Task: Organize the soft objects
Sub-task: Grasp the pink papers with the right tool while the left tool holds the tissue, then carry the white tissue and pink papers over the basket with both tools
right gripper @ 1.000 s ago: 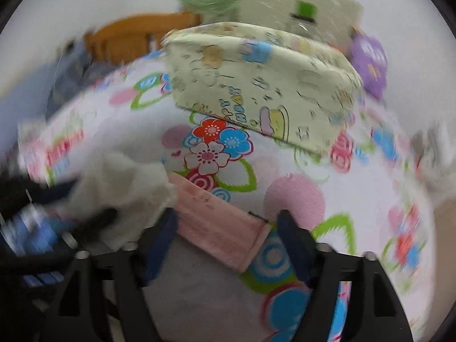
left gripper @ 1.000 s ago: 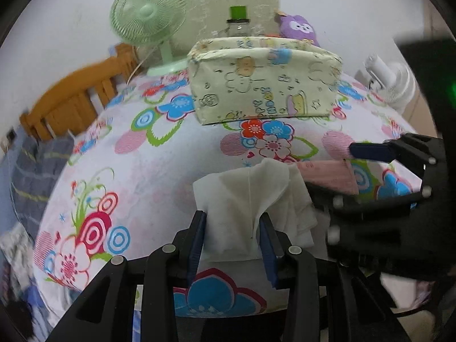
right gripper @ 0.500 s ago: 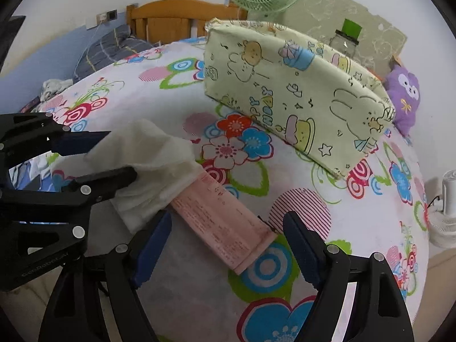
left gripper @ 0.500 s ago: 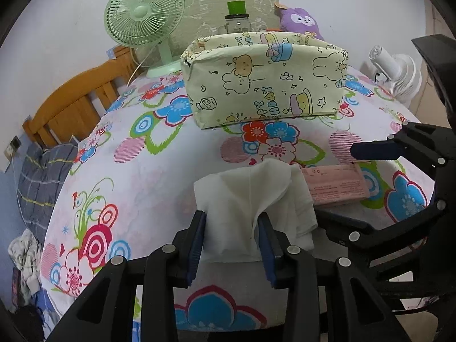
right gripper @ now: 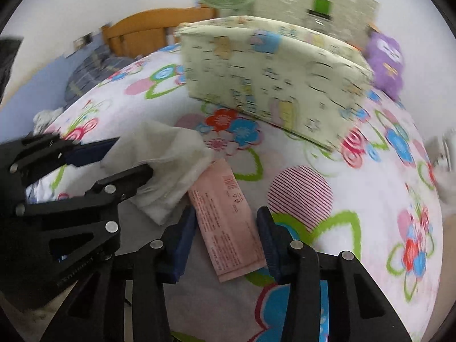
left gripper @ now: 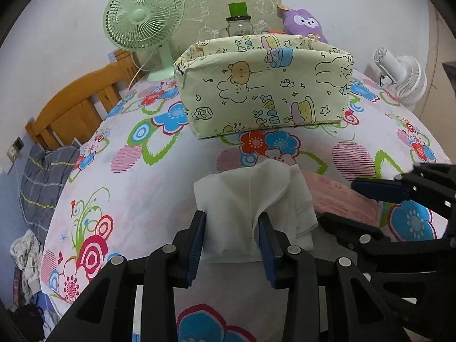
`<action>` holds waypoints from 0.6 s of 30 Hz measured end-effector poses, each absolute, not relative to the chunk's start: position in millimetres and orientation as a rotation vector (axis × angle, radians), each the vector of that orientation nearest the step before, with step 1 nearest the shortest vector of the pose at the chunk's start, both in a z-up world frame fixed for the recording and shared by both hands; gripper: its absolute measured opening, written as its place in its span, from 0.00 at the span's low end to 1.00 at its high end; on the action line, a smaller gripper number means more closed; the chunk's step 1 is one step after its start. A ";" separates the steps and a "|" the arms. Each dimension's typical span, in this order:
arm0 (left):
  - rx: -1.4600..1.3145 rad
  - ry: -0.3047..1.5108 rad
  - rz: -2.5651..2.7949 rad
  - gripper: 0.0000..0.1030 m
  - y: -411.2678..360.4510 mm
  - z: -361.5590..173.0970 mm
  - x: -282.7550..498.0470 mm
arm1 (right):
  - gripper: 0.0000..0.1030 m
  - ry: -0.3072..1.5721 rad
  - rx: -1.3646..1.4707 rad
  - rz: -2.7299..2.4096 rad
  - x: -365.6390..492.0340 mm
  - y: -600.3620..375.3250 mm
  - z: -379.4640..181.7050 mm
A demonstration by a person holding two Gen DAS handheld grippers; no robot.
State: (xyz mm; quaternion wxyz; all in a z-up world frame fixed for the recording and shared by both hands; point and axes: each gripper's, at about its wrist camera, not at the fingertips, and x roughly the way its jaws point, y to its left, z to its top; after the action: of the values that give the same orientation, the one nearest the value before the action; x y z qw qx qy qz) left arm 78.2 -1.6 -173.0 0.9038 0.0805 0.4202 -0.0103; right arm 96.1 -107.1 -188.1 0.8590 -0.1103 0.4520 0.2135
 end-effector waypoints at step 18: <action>0.106 0.821 -0.035 0.35 -15.7 -146.8 74.8 | 0.43 0.918 -0.022 0.258 94.4 -138.5 -154.0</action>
State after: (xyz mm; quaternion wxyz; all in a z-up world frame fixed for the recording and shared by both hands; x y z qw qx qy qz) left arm 74.8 -15.7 -146.8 0.9155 0.0513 0.3987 -0.0169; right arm 94.4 -138.5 -154.0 0.8884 -0.0105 0.4419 0.1242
